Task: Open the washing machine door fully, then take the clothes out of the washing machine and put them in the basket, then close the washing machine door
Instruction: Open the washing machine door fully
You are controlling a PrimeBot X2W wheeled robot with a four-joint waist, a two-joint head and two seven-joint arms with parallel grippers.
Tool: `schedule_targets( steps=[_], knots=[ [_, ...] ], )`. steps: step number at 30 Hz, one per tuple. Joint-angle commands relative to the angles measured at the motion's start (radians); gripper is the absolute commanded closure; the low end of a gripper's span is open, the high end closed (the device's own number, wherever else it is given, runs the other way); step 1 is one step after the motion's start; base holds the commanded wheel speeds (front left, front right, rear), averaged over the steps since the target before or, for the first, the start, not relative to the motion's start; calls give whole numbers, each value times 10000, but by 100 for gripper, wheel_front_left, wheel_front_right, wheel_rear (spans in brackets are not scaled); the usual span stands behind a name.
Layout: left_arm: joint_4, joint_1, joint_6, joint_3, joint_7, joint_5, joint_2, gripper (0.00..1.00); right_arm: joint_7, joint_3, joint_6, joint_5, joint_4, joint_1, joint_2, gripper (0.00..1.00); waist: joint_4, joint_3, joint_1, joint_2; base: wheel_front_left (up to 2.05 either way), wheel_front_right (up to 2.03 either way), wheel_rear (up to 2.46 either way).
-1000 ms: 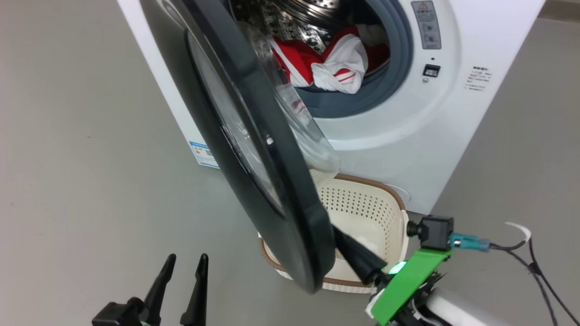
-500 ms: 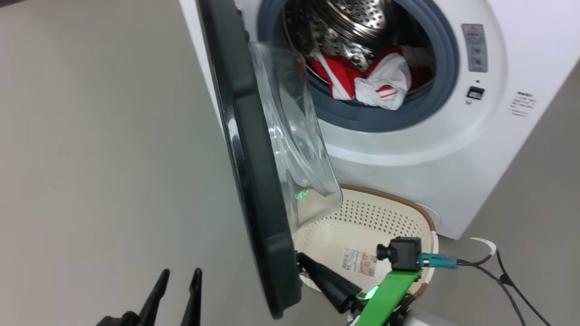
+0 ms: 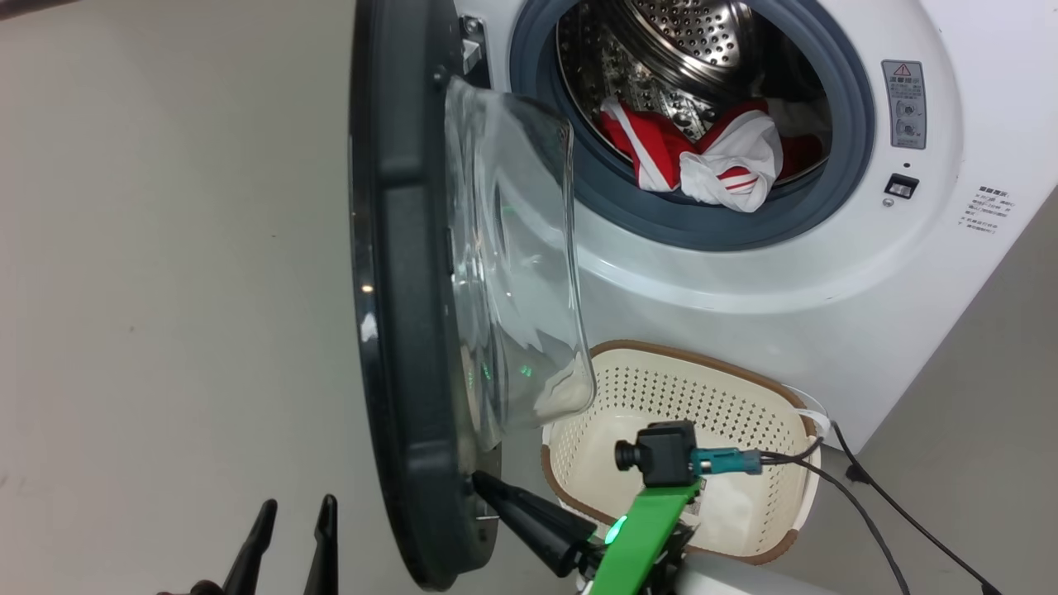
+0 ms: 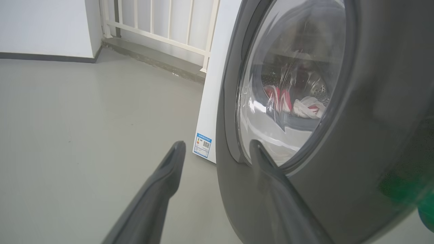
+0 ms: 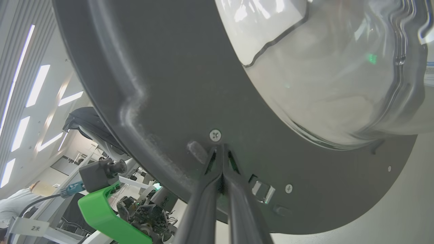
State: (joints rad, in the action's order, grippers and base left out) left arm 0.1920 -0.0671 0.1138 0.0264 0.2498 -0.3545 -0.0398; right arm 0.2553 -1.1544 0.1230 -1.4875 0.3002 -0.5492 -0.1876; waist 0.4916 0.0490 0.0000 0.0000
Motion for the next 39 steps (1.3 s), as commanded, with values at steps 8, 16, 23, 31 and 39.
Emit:
schedule_targets(
  steps=[8, 16, 23, 31, 39],
  knots=[
    [-335, 127, -25, -478, 120, 33, -104, 0, 54, -333, 77, -179, 61, -596, 538, 100, 50, 87, 0, 0, 0, 0, 0],
    [-226, 181, 12, -419, 120, 147, -104, 0, 62, 248, 77, 274, 359, -121, 202, 46, -66, -5, 0, 0, 0, 0, 0],
    [-48, 329, 49, -384, 120, 205, -104, 0, 63, 958, 77, 1199, 909, 939, -357, 0, -205, -150, 0, 0, 0, 0, 0],
    [120, 372, 99, -424, 120, 364, -104, 0, 64, 2160, 77, 2150, 1224, 2145, -733, 0, -398, -329, 0, 0, 0, 0, 0],
    [149, 445, 126, -607, 120, 349, -104, 0, 64, 3353, 77, 3643, 1543, 2596, -662, 0, -684, -248, 0, 0, 0, 0, 0]
  ],
)
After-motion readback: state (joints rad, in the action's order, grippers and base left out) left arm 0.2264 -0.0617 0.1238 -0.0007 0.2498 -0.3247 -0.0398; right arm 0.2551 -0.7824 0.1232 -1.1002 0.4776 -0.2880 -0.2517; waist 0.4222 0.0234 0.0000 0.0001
